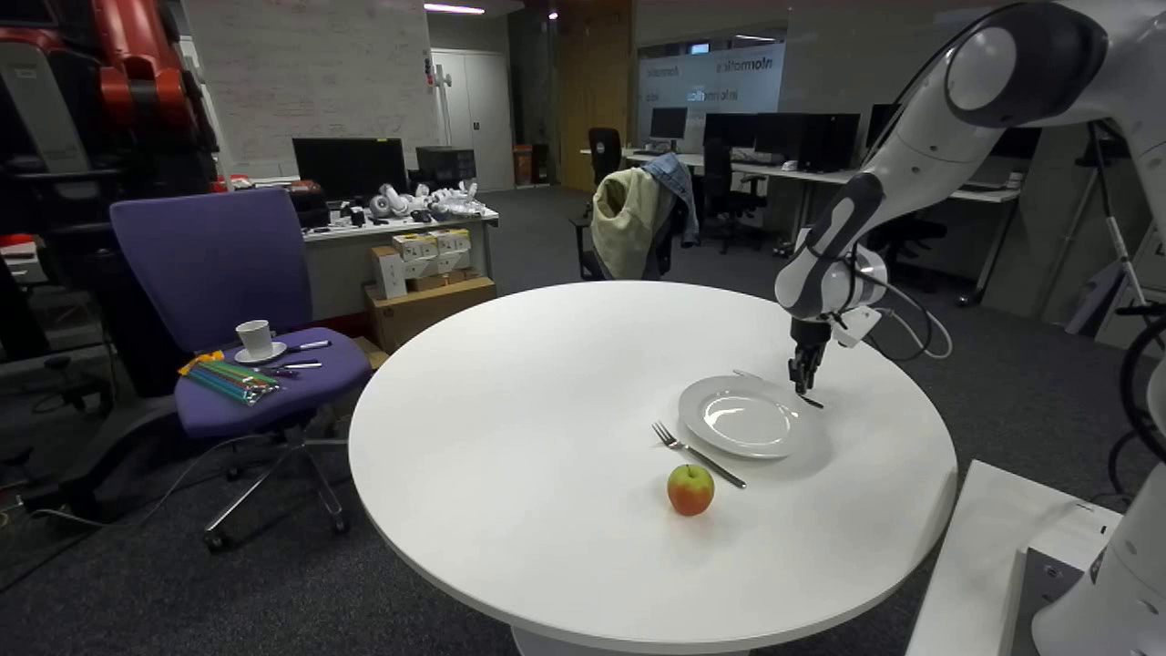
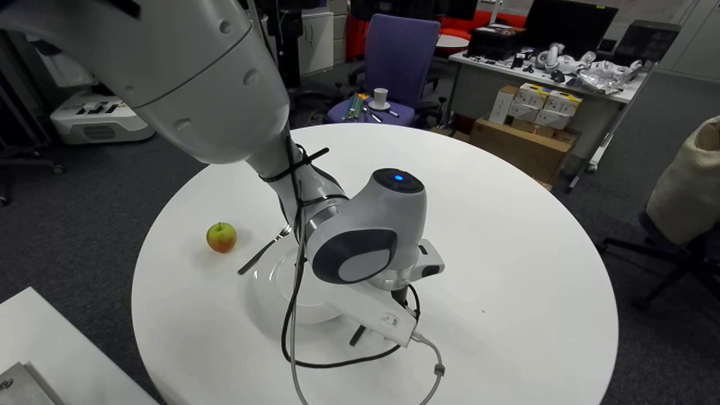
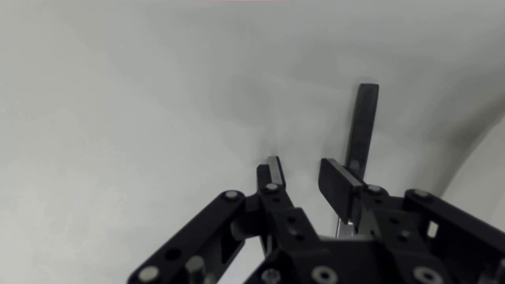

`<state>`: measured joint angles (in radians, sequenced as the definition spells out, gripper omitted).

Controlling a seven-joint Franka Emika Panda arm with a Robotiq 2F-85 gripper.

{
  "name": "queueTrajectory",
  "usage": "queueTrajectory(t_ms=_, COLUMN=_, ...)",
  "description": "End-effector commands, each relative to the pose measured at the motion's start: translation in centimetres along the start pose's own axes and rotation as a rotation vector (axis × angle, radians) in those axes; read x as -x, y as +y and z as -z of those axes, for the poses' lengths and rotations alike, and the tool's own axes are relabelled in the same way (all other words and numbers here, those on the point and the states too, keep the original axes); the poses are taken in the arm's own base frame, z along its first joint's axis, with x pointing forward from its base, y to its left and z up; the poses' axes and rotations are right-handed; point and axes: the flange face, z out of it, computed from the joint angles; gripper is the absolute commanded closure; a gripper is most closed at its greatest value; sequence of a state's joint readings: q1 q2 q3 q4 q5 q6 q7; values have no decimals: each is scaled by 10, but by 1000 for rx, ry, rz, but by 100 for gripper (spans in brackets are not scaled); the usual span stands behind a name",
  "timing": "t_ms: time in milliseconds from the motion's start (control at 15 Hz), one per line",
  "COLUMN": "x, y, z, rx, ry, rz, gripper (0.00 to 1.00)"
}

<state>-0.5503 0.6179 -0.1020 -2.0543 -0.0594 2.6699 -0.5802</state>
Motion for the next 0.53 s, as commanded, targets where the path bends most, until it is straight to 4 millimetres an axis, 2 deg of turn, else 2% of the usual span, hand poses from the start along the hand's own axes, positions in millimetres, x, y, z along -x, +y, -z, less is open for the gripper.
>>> queueTrajectory(t_ms=0, x=-2, y=6, z=-2, rx=-4, ry=7, rz=-1, gripper=65)
queueTrajectory(t_ms=467, x=-3, y=20, z=4, rx=13, ry=12, rz=-22, gripper=67)
